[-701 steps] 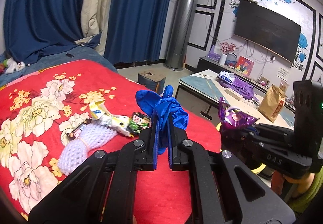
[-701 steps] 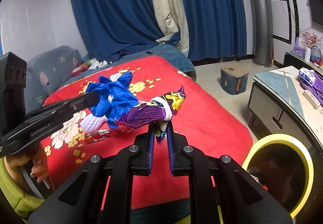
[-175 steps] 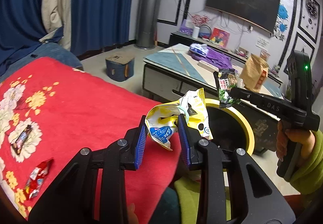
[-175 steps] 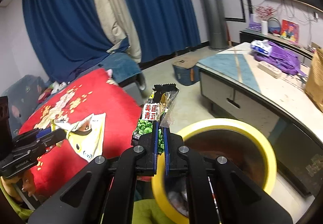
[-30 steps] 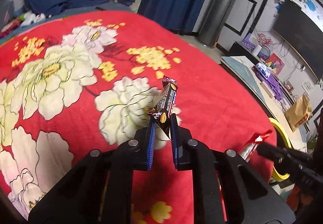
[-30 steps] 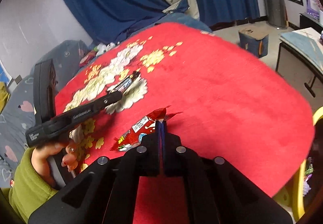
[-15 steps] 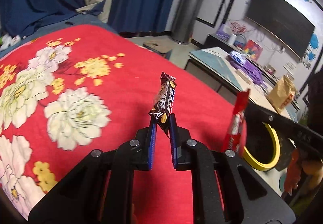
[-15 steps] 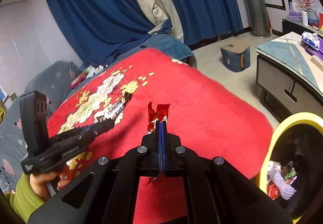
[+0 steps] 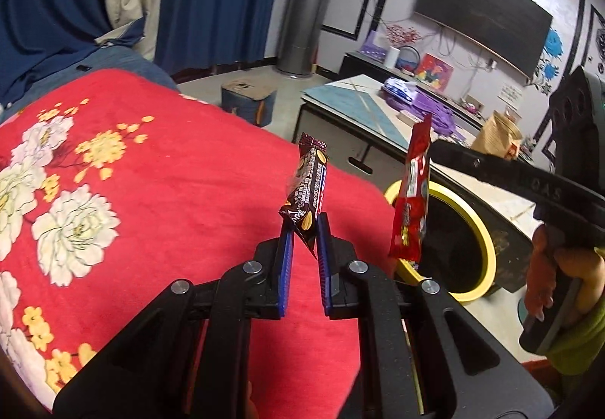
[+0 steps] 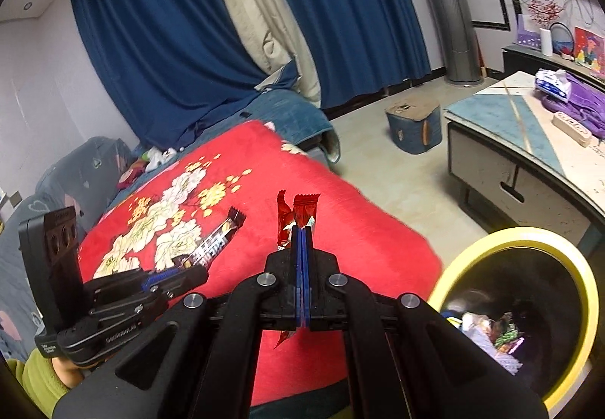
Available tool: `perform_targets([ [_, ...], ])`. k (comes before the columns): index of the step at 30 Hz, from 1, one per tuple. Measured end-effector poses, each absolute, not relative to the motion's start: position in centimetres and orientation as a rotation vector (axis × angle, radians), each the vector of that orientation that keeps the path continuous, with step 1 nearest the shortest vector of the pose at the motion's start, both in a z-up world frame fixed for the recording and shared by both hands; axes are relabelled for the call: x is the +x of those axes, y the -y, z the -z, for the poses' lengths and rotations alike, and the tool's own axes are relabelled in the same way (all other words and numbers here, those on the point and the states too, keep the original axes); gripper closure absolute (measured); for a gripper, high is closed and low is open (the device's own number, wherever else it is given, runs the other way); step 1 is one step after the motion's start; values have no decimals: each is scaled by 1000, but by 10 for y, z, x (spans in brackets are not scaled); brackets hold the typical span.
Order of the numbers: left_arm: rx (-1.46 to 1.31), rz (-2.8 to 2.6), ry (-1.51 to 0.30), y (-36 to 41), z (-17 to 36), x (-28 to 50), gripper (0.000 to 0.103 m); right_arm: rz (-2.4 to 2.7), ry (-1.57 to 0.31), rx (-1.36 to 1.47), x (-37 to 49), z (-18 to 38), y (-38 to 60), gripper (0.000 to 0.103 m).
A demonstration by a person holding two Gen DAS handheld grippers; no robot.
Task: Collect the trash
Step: 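Lift and carry the red wrapper and chocolate bar over the trash bin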
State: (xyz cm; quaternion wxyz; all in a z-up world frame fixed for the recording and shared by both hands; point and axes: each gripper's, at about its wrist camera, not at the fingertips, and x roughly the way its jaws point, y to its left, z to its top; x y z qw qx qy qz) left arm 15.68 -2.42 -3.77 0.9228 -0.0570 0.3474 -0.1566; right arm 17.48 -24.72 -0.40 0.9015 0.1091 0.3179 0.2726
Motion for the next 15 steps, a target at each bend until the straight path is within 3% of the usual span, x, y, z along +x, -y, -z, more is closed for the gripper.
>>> perform_targets([
  [15, -57, 463, -715, 93, 34, 157, 96, -440, -617, 262, 169, 1, 317, 102],
])
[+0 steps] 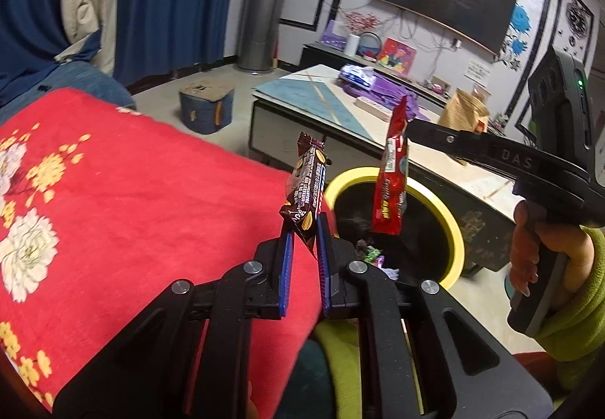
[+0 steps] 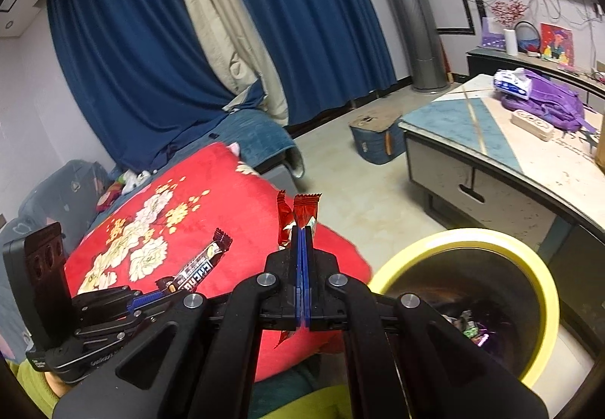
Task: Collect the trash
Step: 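Lift and carry the red wrapper and chocolate bar over the trash bin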
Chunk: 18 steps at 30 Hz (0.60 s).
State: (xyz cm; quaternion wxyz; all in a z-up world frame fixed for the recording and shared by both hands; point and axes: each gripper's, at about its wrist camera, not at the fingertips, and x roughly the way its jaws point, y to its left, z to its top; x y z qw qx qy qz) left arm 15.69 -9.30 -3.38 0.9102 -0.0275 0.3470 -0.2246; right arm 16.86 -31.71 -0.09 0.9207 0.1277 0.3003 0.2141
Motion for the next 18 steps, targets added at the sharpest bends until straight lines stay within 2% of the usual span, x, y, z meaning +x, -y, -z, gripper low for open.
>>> perform_targets([
  [18, 17, 586, -739, 160, 40, 162, 96, -273, -593, 306, 160, 13, 397, 102],
])
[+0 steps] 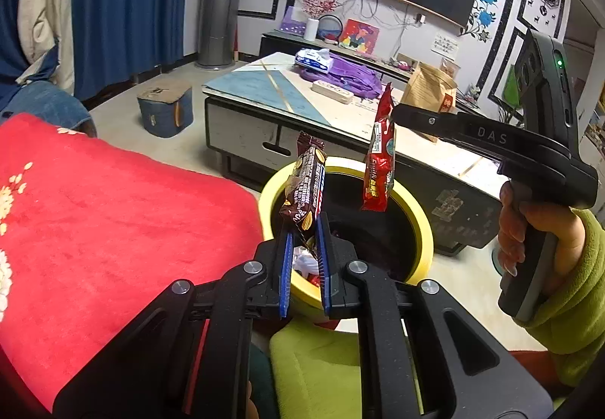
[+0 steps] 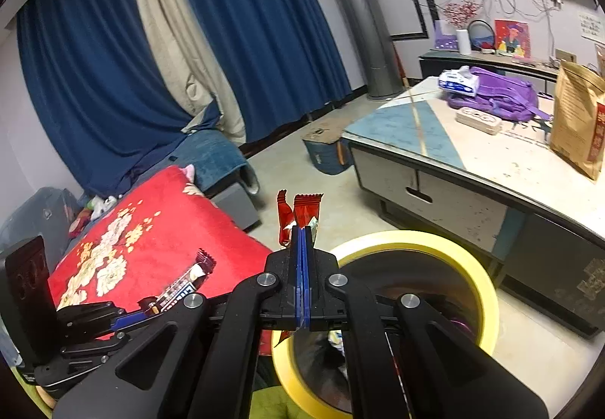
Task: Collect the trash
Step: 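Lift and carry the red wrapper and chocolate bar over the trash bin, then open both tools to drop the red wrapper and chocolate bar into the bin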
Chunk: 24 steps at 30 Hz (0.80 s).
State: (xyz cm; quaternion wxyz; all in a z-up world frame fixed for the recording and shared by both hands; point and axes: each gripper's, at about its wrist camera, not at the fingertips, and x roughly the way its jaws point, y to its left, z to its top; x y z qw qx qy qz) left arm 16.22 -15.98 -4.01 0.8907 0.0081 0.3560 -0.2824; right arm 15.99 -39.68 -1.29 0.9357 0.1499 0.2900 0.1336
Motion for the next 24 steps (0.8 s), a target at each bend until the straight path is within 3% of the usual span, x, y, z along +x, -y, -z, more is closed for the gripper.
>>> perform_targets([
  [24, 111, 677, -820, 221, 74, 169, 96, -164, -705, 375, 160, 59, 450, 102],
])
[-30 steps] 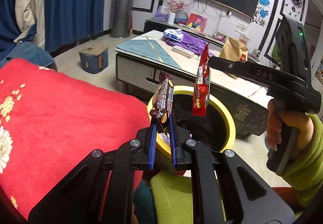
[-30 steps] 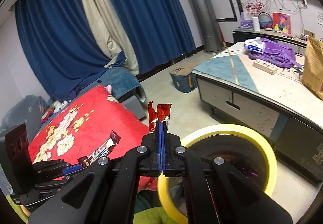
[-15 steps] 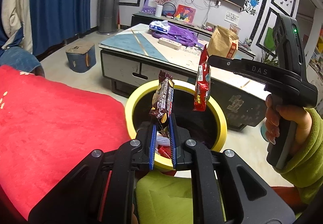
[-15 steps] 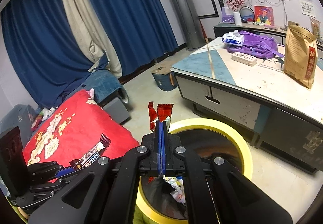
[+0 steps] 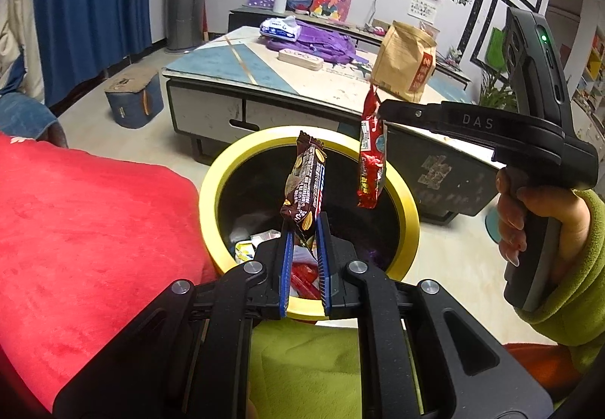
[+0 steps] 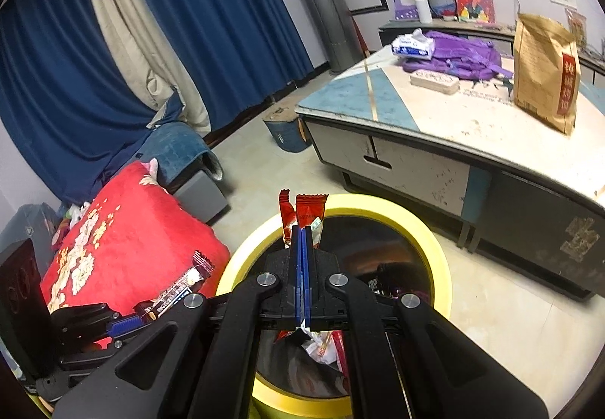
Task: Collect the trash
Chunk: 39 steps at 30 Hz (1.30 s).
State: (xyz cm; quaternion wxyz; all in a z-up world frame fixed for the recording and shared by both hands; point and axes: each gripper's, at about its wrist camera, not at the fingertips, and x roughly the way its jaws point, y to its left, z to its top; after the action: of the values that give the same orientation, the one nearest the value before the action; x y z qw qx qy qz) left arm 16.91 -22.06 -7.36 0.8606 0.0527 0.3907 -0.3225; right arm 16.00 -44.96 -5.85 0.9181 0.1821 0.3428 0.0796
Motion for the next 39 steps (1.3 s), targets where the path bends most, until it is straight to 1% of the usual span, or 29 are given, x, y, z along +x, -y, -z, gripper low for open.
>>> perform_targets([
  [4, 133, 683, -827, 229, 79, 169, 96, -156, -731, 393, 162, 65, 454, 101],
  [6, 141, 680, -830, 232, 80, 170, 93, -149, -736, 400, 162, 66, 456, 97],
  [8, 141, 675, -834, 233, 82, 170, 76, -140, -733, 412, 160, 66, 459, 75],
  [10, 139, 672, -833, 232, 83, 170, 71, -130, -719, 422, 158, 64, 461, 67],
  [11, 140, 666, -832, 231, 82, 169, 62, -125, -716, 421, 157, 62, 462, 64],
  [12, 139, 654, -831, 229, 82, 170, 56, -118, -714, 418, 155, 61, 463, 62],
  [13, 131, 645, -831, 226, 81, 170, 49, -113, -708, 413, 153, 59, 462, 56],
  [15, 109, 628, -826, 218, 77, 170, 42, -109, -696, 401, 149, 54, 460, 47],
  [17, 98, 595, -814, 209, 74, 171, 19, -94, -682, 367, 143, 48, 453, 28],
  [18, 86, 573, -803, 201, 71, 170, 16, -87, -676, 354, 140, 45, 450, 24],
  [20, 65, 540, -794, 187, 66, 170, 11, -94, -655, 331, 131, 37, 437, 10],
  [21, 54, 518, -791, 178, 63, 169, 11, -99, -650, 322, 129, 35, 432, 8],
  [22, 48, 503, -788, 172, 62, 168, 11, -109, -640, 305, 124, 32, 423, 6],
  [32, -49, 243, -694, 81, 31, 147, 11, -207, -603, 227, 93, 24, 340, 6],
  [39, -56, 172, -603, 40, 13, 116, 11, -197, -426, 109, 57, 17, 287, 6],
])
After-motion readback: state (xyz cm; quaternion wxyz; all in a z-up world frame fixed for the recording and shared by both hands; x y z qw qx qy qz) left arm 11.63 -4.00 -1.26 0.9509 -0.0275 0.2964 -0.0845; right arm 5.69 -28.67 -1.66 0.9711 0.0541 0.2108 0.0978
